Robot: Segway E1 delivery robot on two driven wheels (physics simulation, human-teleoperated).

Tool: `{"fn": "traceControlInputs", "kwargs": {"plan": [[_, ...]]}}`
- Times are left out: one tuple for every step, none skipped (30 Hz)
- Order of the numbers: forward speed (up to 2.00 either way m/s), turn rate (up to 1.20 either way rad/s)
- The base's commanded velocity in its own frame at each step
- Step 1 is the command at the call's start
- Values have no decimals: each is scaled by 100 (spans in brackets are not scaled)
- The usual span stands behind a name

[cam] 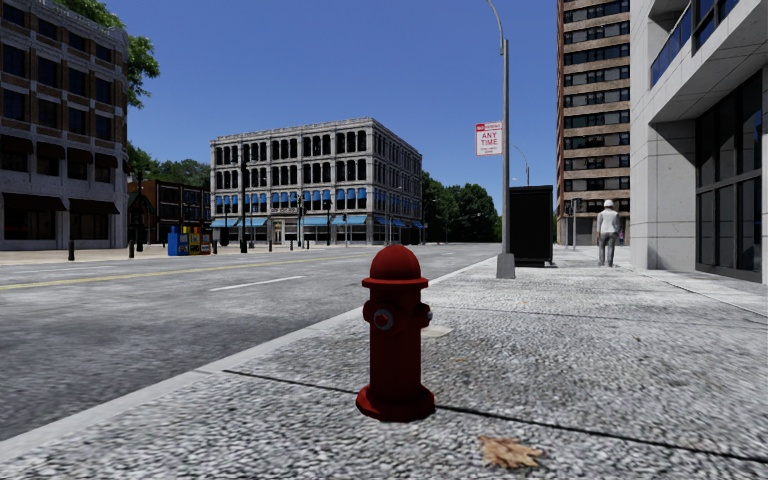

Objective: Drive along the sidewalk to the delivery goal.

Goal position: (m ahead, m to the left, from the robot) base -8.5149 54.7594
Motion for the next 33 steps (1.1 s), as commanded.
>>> {"fn": "traceControlInputs", "kwargs": {"plan": [[0,0],[0,0],[0,0],[0,0],[0,0],[0,0],[0,26],[0,120],[0,120],[0,120],[0,120],[0,120],[0,120],[0,120],[0,120],[0,120],[0,120],[0,120],[0,120],[0,120],[0,120],[0,120],[0,120],[0,120],[0,120],[0,120],[0,120],[0,120],[0,120],[0,120],[0,120],[0,120],[0,120]]}}
